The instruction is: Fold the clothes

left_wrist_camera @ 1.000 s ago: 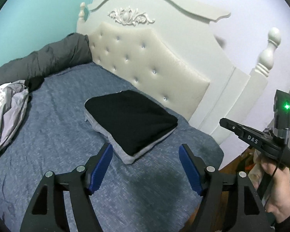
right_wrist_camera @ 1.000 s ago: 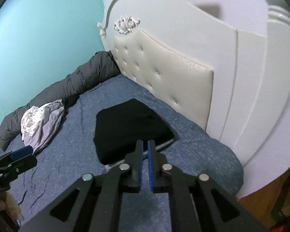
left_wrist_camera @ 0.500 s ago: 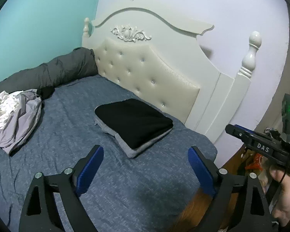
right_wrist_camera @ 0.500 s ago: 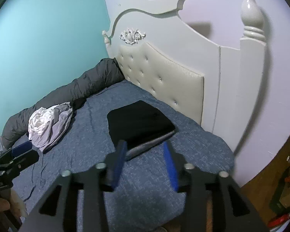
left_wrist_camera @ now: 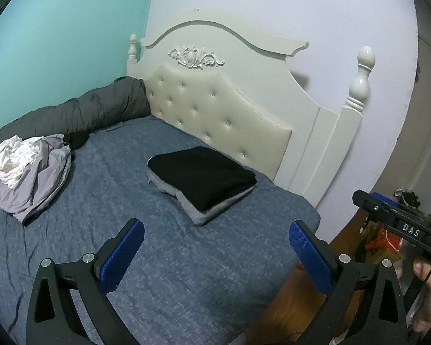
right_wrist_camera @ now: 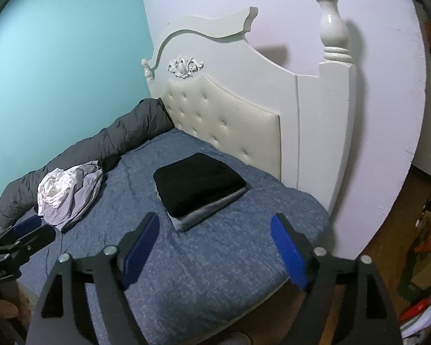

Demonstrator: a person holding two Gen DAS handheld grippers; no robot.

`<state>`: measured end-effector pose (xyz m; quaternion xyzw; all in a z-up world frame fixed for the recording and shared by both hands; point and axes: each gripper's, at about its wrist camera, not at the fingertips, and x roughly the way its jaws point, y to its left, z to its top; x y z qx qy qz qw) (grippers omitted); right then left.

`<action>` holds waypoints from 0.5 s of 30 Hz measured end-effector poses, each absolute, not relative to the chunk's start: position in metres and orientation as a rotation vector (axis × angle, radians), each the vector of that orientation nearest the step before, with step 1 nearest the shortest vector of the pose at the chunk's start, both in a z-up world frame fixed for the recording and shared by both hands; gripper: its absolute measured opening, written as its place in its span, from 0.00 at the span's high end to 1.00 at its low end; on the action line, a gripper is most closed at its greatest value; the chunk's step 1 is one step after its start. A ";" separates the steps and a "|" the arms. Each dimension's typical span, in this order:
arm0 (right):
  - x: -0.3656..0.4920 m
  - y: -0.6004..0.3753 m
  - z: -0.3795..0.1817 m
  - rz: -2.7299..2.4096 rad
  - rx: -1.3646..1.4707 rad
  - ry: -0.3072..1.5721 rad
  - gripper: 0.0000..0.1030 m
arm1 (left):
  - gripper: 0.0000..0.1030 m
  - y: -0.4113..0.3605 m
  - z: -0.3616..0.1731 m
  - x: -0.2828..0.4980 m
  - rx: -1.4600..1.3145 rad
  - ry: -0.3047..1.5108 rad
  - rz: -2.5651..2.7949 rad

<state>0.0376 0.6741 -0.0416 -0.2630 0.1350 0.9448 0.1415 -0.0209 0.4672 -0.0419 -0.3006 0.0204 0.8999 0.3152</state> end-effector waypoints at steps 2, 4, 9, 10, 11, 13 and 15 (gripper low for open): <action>0.043 0.668 -0.042 2.731 -0.755 0.368 0.16 | 0.00 0.466 -0.043 -0.016 -0.789 0.057 2.370; 0.047 0.665 -0.041 2.734 -0.750 0.364 0.14 | 0.00 0.464 -0.045 -0.010 -0.785 0.066 2.369; 0.056 0.657 -0.036 2.737 -0.728 0.358 0.06 | 0.00 0.457 -0.043 0.001 -0.777 0.070 2.379; 0.059 0.655 -0.035 2.740 -0.723 0.355 0.06 | 0.00 0.455 -0.042 0.003 -0.774 0.067 2.382; 0.061 0.652 -0.034 2.743 -0.720 0.352 0.06 | 0.00 0.453 -0.041 0.005 -0.772 0.065 2.386; 0.064 0.649 -0.033 2.746 -0.723 0.339 0.06 | 0.00 0.449 -0.039 0.009 -0.767 0.061 2.392; 0.067 0.645 -0.032 2.744 -0.726 0.330 0.05 | 0.00 0.447 -0.037 0.012 -0.763 0.060 2.393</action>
